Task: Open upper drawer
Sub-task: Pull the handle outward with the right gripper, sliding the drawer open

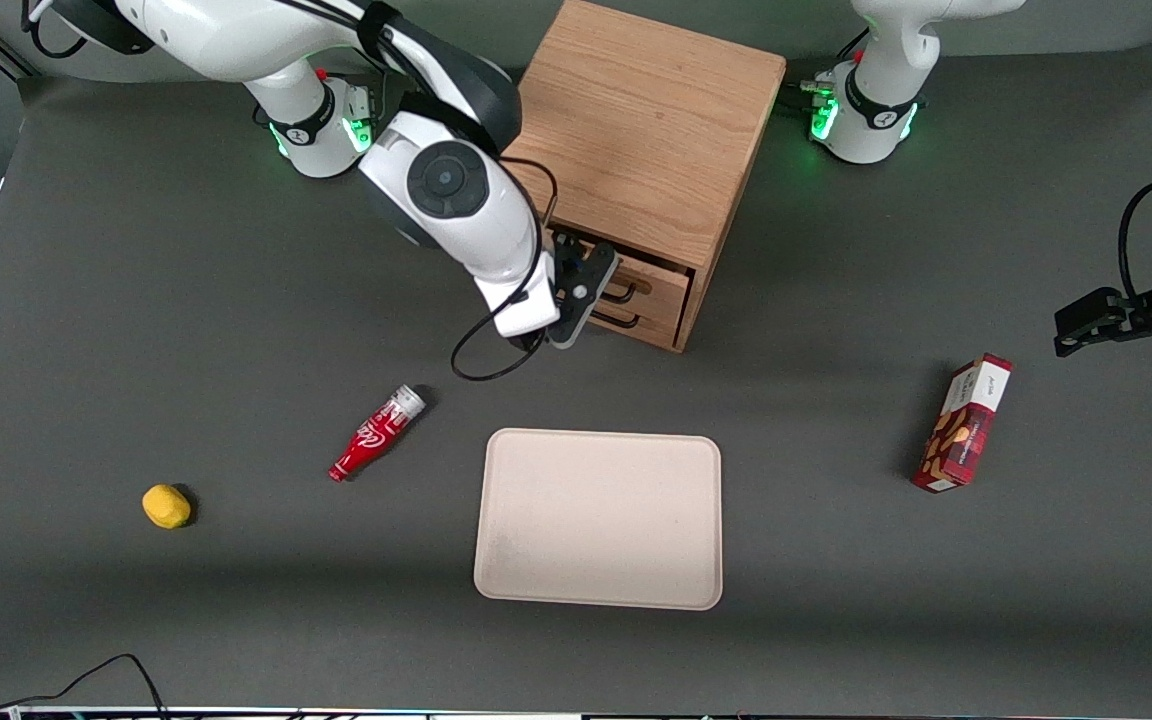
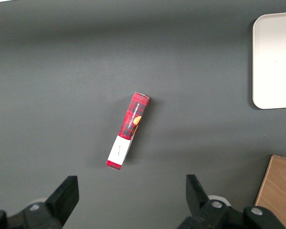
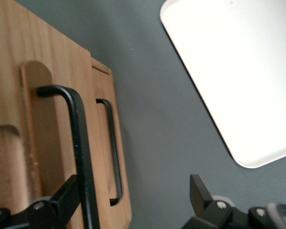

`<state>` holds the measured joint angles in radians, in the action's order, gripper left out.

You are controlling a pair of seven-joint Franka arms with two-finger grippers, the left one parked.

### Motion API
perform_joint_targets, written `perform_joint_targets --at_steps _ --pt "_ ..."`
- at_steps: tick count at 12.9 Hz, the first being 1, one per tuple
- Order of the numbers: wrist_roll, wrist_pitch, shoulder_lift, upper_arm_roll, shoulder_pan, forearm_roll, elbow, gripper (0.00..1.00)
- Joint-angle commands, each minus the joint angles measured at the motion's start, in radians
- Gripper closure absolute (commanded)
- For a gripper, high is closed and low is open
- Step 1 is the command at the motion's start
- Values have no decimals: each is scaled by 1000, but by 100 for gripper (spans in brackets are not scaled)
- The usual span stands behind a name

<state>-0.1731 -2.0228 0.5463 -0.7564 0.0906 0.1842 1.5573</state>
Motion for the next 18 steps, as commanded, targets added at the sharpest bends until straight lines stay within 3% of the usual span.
perform_joint_targets --at_steps 1,10,18 --pt "-20 -16 12 3 -2 23 -6 0" --pt "-131 -20 31 94 9 21 -75 0" --pt "-204 -164 31 206 9 20 -95 0"
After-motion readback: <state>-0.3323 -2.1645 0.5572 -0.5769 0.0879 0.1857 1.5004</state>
